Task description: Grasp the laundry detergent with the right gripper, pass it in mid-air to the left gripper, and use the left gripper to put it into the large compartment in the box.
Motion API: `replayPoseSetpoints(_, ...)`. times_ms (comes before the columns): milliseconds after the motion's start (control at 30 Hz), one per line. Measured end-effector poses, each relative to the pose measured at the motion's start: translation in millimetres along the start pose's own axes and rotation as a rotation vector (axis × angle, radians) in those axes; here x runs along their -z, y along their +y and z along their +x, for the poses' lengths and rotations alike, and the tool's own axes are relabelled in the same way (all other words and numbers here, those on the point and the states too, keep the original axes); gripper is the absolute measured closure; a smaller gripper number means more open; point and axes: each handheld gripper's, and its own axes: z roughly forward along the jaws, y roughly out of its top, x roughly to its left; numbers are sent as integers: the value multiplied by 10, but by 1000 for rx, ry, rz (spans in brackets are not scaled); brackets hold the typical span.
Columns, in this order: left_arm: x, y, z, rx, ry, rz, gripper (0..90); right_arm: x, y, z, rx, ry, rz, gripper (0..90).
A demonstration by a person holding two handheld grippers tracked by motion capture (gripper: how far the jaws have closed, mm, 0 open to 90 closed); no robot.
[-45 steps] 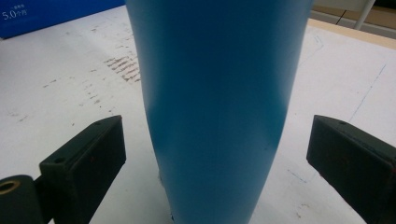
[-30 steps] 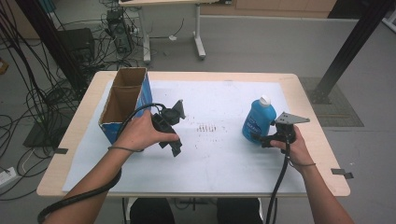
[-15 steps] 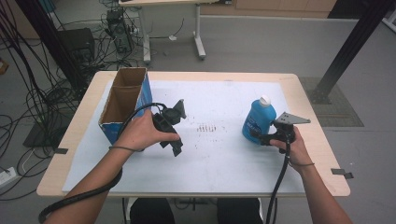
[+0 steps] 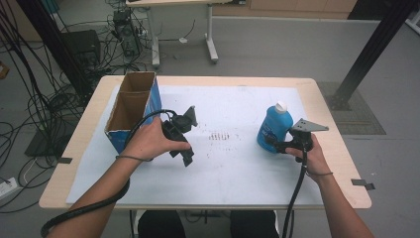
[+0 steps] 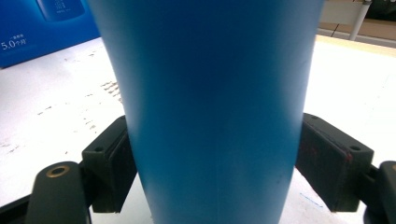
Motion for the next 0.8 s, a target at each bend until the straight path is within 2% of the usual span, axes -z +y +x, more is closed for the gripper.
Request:
replayPoseSetpoints(200, 3, 0, 6, -1, -1, 0, 83, -9, -7, 6, -2, -2, -4, 234)
replayPoseSetpoints(367, -6, -2, 6, 1, -1, 2, 82, -11, -17, 8, -5, -7, -7, 294)
replayPoseSetpoints(633, -11, -3, 6, 2, -2, 2, 83, -17, -16, -15, -1, 15, -9, 373)
replayPoseSetpoints(800, -8, -4, 6, 4, -4, 1, 83, -16, -22, -21, 0, 21, -12, 392)
